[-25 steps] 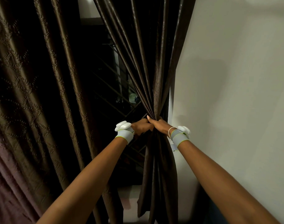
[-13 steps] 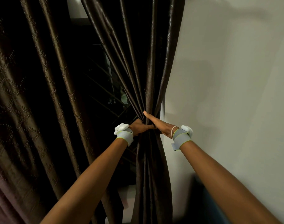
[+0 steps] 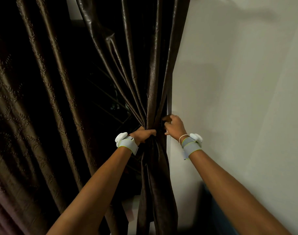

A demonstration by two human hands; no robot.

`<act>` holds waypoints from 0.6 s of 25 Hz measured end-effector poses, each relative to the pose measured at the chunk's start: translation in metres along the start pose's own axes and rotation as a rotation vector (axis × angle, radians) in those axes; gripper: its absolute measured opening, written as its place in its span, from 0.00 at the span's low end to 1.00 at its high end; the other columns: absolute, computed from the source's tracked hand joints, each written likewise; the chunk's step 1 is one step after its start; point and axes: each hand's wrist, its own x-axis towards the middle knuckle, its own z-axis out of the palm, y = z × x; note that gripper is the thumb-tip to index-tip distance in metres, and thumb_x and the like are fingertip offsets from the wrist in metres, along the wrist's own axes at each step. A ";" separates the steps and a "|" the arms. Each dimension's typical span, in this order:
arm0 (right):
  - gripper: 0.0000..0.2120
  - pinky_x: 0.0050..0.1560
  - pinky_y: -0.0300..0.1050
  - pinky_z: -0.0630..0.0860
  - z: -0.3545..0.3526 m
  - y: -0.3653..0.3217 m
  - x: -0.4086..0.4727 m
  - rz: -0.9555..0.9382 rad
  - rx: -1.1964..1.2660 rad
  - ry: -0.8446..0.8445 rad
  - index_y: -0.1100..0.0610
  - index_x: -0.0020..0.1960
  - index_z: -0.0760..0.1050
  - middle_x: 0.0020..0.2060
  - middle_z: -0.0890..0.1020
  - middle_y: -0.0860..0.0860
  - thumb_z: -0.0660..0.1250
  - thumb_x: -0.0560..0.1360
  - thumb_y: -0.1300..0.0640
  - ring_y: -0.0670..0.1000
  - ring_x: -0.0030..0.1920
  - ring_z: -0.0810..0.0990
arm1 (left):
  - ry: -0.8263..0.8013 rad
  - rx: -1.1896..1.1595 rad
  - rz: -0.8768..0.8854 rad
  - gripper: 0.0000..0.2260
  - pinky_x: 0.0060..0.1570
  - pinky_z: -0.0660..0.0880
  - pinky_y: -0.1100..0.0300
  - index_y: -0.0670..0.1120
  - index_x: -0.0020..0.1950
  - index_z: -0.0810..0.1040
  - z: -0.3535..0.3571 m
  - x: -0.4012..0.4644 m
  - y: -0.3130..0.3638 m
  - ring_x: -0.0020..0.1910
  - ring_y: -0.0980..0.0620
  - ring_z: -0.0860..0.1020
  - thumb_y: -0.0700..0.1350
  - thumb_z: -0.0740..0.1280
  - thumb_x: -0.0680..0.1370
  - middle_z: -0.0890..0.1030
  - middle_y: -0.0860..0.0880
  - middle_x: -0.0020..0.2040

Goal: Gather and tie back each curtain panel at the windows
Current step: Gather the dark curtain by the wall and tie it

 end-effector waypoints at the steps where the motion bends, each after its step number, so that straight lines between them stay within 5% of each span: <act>1: 0.13 0.49 0.49 0.80 -0.001 0.009 0.006 -0.052 -0.104 0.020 0.57 0.54 0.79 0.50 0.76 0.55 0.61 0.73 0.66 0.54 0.44 0.79 | -0.020 0.011 -0.020 0.15 0.56 0.78 0.44 0.48 0.57 0.76 -0.002 -0.001 0.000 0.54 0.40 0.80 0.41 0.70 0.71 0.81 0.43 0.54; 3: 0.14 0.55 0.47 0.75 0.002 0.021 0.010 -0.038 -0.176 -0.189 0.59 0.56 0.79 0.50 0.79 0.56 0.60 0.75 0.67 0.54 0.50 0.77 | -0.078 -0.008 -0.029 0.17 0.56 0.78 0.43 0.46 0.58 0.77 -0.004 0.004 -0.003 0.54 0.39 0.80 0.42 0.70 0.69 0.81 0.42 0.55; 5: 0.10 0.52 0.48 0.72 0.005 0.026 0.005 0.135 -0.096 -0.416 0.59 0.53 0.77 0.46 0.77 0.59 0.57 0.79 0.62 0.56 0.47 0.75 | -0.094 -0.035 -0.018 0.26 0.56 0.78 0.43 0.44 0.61 0.77 -0.004 0.006 -0.006 0.54 0.38 0.80 0.44 0.71 0.62 0.81 0.40 0.57; 7: 0.13 0.49 0.50 0.75 0.006 0.029 0.002 0.227 -0.029 -0.448 0.59 0.52 0.75 0.43 0.76 0.59 0.57 0.81 0.51 0.56 0.44 0.76 | -0.095 -0.063 -0.008 0.31 0.56 0.78 0.44 0.43 0.63 0.76 -0.005 0.009 -0.007 0.55 0.39 0.80 0.45 0.72 0.59 0.80 0.39 0.58; 9: 0.18 0.44 0.46 0.77 0.003 0.034 0.003 0.205 -0.073 -0.439 0.60 0.52 0.76 0.44 0.77 0.58 0.58 0.81 0.46 0.53 0.41 0.77 | -0.106 -0.054 0.011 0.24 0.57 0.78 0.46 0.43 0.62 0.76 -0.006 0.005 -0.004 0.57 0.39 0.79 0.42 0.71 0.65 0.80 0.40 0.59; 12: 0.11 0.31 0.37 0.73 -0.003 0.039 0.004 0.233 -0.050 -0.510 0.60 0.56 0.76 0.44 0.76 0.57 0.58 0.82 0.56 0.47 0.31 0.72 | -0.148 -0.035 0.044 0.19 0.57 0.77 0.48 0.44 0.60 0.78 -0.004 0.005 -0.005 0.57 0.40 0.79 0.40 0.68 0.69 0.80 0.40 0.59; 15: 0.10 0.40 0.40 0.75 -0.004 0.042 0.001 0.308 0.047 -0.641 0.58 0.57 0.76 0.46 0.80 0.54 0.58 0.81 0.60 0.49 0.40 0.78 | -0.124 0.004 0.041 0.19 0.56 0.77 0.51 0.44 0.65 0.73 -0.001 0.005 -0.006 0.58 0.41 0.78 0.38 0.66 0.74 0.78 0.40 0.61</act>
